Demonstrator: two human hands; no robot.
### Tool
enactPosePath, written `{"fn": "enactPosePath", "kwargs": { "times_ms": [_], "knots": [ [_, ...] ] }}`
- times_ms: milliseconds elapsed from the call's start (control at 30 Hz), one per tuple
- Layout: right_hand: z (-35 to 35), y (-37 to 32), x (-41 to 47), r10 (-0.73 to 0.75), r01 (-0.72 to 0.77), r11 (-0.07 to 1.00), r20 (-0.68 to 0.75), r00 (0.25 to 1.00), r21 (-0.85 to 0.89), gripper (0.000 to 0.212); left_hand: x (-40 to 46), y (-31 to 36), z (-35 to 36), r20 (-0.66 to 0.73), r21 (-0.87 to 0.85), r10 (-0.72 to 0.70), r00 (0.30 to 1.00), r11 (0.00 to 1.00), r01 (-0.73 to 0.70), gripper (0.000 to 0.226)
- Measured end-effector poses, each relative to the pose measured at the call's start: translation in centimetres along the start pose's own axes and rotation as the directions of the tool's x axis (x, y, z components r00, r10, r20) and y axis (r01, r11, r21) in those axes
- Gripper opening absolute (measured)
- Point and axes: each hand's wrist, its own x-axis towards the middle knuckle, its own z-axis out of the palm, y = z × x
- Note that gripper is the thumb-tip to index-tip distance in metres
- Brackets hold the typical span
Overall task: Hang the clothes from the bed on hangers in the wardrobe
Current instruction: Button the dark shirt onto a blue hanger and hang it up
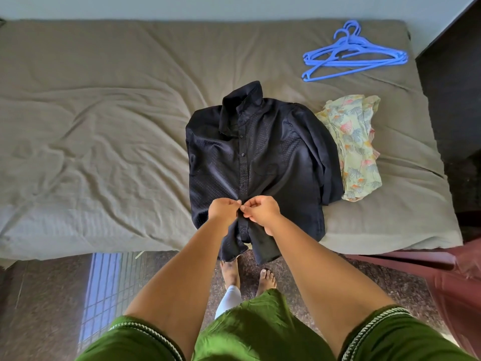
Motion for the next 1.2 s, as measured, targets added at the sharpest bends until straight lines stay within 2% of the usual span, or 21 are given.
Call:
{"fn": "enactPosePath", "kwargs": {
  "times_ms": [100, 200, 267, 333, 367, 433, 467, 500, 533, 600, 667, 733, 867, 1000, 1033, 1067, 1133, 1167, 1200],
  "knots": [
    [-0.7, -0.1, 0.4, 0.096, -0.123, 0.982, 0.178, 0.979, 0.146, 0.016, 0.2, -0.5, -0.2, 0.106, -0.061, -0.020, 0.994, 0.998, 0.026, 0.024],
    [-1.4, -0.2, 0.3, 0.161, -0.270, 0.905, 0.322, 0.933, 0.330, 0.016, -0.1, -1.0, -0.2, 0.161, -0.151, 0.020, 0.987, 0.989, 0.005, 0.021],
    [-1.8, 0.1, 0.4, 0.183, -0.326, 0.863, 0.363, 0.914, 0.386, 0.016, -0.1, -1.4, 0.0, 0.184, -0.174, 0.061, 0.981, 0.984, -0.029, 0.018],
    [-1.6, 0.4, 0.4, 0.192, -0.329, 0.857, 0.347, 0.918, 0.398, 0.016, -0.1, -1.7, -0.1, 0.165, -0.120, 0.126, 0.978, 0.987, -0.107, 0.016],
    [-1.4, 0.6, 0.5, 0.183, -0.282, 0.897, 0.296, 0.938, 0.340, 0.016, -0.1, -1.7, -0.2, 0.140, -0.027, 0.170, 0.976, 0.986, -0.167, 0.014],
    [-0.6, 0.9, 0.4, 0.112, -0.118, 0.992, 0.121, 0.986, 0.045, 0.018, 0.0, -1.8, -0.2, 0.094, 0.274, 0.267, 0.959, 0.919, -0.283, 0.012],
    [-0.2, 1.0, 0.4, 0.046, -0.042, 0.995, 0.035, 0.998, -0.095, 0.018, 0.0, -1.8, -0.1, 0.083, 0.390, 0.299, 0.951, 0.868, -0.307, 0.015],
    [0.3, 1.0, 0.4, 0.007, -0.009, 0.989, -0.018, 1.000, -0.145, 0.018, 0.0, -1.7, -0.1, 0.074, 0.431, 0.297, 0.952, 0.851, -0.299, 0.017],
    [0.6, 1.0, 0.4, 0.002, -0.007, 0.991, -0.039, 0.999, -0.130, 0.018, -0.1, -1.5, 0.0, 0.062, 0.416, 0.271, 0.960, 0.868, -0.272, 0.019],
    [0.9, 1.3, 0.8, 0.092, -0.091, 0.994, 0.000, 0.996, 0.061, 0.023, -0.1, -1.0, 0.4, 0.048, 0.327, 0.195, 0.980, 0.924, -0.200, 0.021],
    [0.6, 1.0, 0.9, 0.197, -0.228, 0.916, 0.125, 0.972, 0.331, 0.025, 0.0, -0.8, 0.8, 0.049, 0.226, 0.142, 0.989, 0.963, -0.150, 0.017],
    [-0.1, 0.7, 1.0, 0.244, -0.319, 0.827, 0.216, 0.945, 0.463, 0.023, 0.0, -1.0, 1.2, 0.070, 0.088, 0.097, 0.993, 0.991, -0.103, 0.014],
    [-0.8, 0.5, 1.0, 0.221, -0.358, 0.794, 0.315, 0.923, 0.492, 0.020, 0.0, -1.8, 1.0, 0.163, -0.211, 0.043, 0.986, 0.977, -0.008, 0.016],
    [0.3, 0.6, 1.1, 0.133, -0.244, 0.834, 0.250, 0.959, 0.494, 0.020, -0.1, -1.5, 0.2, 0.215, -0.380, 0.043, 0.976, 0.924, 0.043, 0.019],
    [0.6, 0.7, 1.1, 0.124, -0.229, 0.829, 0.231, 0.965, 0.511, 0.020, -0.2, -1.5, 0.1, 0.225, -0.372, 0.042, 0.973, 0.927, 0.046, 0.020],
    [0.8, 1.0, 1.2, 0.128, -0.234, 0.809, 0.226, 0.966, 0.539, 0.020, -0.2, -1.3, 0.0, 0.233, -0.350, 0.046, 0.971, 0.936, 0.040, 0.019],
    [0.7, 1.4, 1.0, 0.174, -0.304, 0.742, 0.266, 0.948, 0.598, 0.021, 0.3, -1.3, -0.1, 0.196, -0.071, 0.141, 0.970, 0.989, -0.129, 0.014],
    [0.6, 1.6, 0.9, 0.212, -0.350, 0.706, 0.288, 0.934, 0.615, 0.022, 0.7, -1.4, -0.2, 0.175, 0.138, 0.245, 0.954, 0.953, -0.270, 0.009],
    [0.6, 1.5, 0.7, 0.241, -0.385, 0.680, 0.306, 0.921, 0.624, 0.023, 1.0, -1.3, -0.2, 0.174, 0.331, 0.352, 0.920, 0.859, -0.391, 0.004]
  ]
}}
